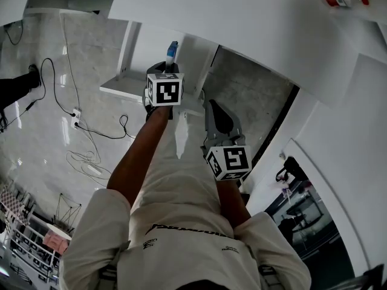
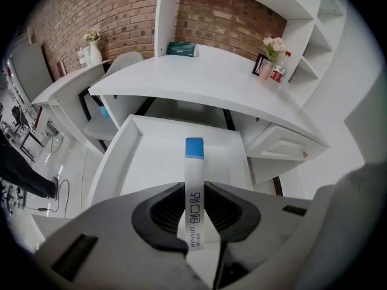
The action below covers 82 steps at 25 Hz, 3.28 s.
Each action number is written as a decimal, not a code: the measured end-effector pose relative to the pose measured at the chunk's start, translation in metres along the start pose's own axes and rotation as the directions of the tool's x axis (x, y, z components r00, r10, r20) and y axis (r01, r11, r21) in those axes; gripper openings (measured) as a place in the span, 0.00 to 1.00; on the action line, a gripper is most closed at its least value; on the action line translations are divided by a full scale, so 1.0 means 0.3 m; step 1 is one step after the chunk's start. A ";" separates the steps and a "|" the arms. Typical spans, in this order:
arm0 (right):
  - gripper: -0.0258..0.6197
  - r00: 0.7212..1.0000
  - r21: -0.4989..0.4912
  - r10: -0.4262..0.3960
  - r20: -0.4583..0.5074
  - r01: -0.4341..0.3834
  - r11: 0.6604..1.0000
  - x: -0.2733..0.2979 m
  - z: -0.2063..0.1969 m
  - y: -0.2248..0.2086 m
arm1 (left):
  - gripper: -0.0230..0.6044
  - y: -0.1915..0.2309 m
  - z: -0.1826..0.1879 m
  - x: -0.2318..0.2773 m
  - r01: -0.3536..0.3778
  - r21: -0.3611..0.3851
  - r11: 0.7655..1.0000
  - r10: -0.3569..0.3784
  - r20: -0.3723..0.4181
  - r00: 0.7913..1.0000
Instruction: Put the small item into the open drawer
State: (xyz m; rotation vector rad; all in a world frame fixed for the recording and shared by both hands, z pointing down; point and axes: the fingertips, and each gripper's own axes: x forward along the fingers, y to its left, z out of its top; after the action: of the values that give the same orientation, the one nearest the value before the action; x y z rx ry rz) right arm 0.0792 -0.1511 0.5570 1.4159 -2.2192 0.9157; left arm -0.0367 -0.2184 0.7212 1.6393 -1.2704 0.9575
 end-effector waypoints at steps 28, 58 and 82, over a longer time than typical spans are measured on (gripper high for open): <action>0.04 1.000 0.019 -0.015 -0.022 0.015 1.000 0.034 -0.016 -0.047 | 0.19 0.023 -0.038 0.179 0.000 0.024 1.000 0.003 -0.127 0.992; 0.04 0.999 0.037 -0.018 -0.048 0.020 0.999 0.064 -0.034 -0.085 | 0.25 0.034 -0.031 0.255 0.004 -0.006 1.000 -0.005 -0.155 0.988; 0.04 0.999 -0.016 0.010 0.036 -0.009 1.000 -0.042 0.069 -0.032 | 0.26 -0.006 0.035 0.056 0.004 0.006 1.000 -0.004 -0.064 0.998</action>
State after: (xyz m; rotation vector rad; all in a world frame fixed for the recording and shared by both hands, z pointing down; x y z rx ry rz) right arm 0.0943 -0.1597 0.5376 1.4261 -2.2562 0.8806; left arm -0.0309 -0.2339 0.7326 1.6028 -1.2213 1.0046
